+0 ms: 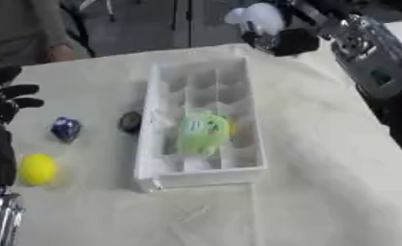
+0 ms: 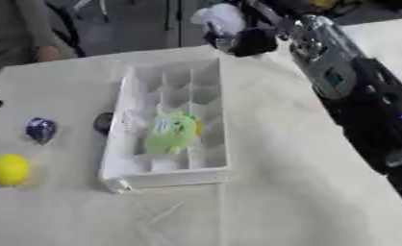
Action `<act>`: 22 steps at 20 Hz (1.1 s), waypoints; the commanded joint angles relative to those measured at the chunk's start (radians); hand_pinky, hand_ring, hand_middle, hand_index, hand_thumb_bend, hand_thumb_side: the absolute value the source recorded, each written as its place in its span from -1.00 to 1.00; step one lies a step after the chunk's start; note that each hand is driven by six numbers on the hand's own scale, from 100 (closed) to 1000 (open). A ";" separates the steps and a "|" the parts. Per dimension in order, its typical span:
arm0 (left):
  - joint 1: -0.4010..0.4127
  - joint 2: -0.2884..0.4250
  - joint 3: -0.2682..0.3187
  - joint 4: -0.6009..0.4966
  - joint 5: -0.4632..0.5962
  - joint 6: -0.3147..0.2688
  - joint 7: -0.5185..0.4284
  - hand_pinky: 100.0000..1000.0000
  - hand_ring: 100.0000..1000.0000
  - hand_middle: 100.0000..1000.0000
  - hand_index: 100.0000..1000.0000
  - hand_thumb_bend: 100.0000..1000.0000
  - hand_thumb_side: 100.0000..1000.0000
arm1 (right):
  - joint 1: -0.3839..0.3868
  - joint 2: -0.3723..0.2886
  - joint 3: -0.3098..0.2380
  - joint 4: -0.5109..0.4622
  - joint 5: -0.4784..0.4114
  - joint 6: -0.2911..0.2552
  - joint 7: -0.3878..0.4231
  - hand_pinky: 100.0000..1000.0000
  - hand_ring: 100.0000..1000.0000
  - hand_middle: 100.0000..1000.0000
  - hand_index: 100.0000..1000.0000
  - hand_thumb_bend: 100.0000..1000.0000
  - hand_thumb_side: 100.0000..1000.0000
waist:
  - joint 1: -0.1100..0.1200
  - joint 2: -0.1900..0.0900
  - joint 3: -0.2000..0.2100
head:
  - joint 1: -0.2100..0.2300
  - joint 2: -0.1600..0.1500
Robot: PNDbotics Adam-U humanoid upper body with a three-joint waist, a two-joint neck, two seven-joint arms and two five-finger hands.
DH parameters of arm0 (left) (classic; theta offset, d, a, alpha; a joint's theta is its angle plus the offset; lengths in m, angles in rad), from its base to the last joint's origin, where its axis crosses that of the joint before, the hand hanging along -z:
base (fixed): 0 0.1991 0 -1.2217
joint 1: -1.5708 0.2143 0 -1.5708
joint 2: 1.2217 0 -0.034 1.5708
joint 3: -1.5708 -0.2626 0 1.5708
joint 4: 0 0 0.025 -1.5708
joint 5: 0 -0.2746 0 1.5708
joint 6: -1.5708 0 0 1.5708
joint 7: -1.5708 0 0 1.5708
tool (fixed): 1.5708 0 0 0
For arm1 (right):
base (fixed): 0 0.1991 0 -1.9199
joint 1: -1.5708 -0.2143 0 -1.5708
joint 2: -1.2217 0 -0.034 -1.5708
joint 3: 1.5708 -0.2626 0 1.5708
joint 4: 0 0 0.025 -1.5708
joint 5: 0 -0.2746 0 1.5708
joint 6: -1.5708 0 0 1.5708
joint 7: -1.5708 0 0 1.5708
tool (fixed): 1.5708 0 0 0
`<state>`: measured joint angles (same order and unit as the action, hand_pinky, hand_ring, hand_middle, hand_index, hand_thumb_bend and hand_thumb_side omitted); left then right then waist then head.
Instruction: Pick up objects on the table and place them in the box.
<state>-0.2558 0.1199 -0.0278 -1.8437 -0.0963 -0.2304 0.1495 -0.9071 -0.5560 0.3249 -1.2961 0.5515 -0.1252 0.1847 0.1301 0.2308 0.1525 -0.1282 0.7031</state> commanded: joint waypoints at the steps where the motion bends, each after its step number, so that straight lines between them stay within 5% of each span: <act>1: -0.013 0.003 0.000 -0.018 0.003 -0.001 -0.005 0.12 0.26 0.45 0.48 0.09 0.70 | -0.029 0.021 0.004 0.031 0.007 -0.014 0.037 -0.24 -0.21 -0.08 0.36 -0.12 -0.22 | 0.009 -0.018 0.007 | -0.007 -0.003; 5: -0.015 -0.001 -0.003 -0.019 0.005 -0.001 -0.008 0.12 0.26 0.45 0.48 0.09 0.70 | -0.031 0.066 0.013 0.100 0.007 -0.032 0.062 -0.21 -0.20 -0.07 0.38 -0.50 -0.07 | 0.013 -0.018 0.021 | -0.014 -0.005; 13: -0.018 -0.006 -0.006 -0.023 0.005 -0.002 -0.010 0.12 0.25 0.45 0.48 0.09 0.70 | -0.018 0.111 0.023 0.141 -0.057 -0.086 0.017 -0.17 -0.14 -0.02 0.42 -0.71 -0.07 | 0.013 -0.015 0.020 | -0.012 -0.004; 21: -0.019 -0.009 -0.009 -0.024 0.007 -0.003 -0.012 0.12 0.25 0.45 0.48 0.08 0.70 | 0.001 0.139 0.048 0.145 -0.101 -0.110 -0.115 0.00 0.00 0.13 0.56 -0.58 0.01 | 0.010 -0.013 0.019 | -0.007 -0.002; 22: -0.019 -0.009 -0.010 -0.024 0.007 -0.003 -0.012 0.12 0.25 0.45 0.48 0.08 0.70 | 0.004 0.142 0.054 0.140 -0.107 -0.120 -0.111 0.20 0.17 0.36 0.76 -0.45 0.18 | 0.010 -0.013 0.019 | -0.006 -0.002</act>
<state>-0.2633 0.1035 -0.0372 -1.8494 -0.0935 -0.2311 0.1399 -0.8865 -0.4130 0.3767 -1.1422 0.4578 -0.2368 0.0811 0.1335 0.2308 0.1706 -0.1366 0.7031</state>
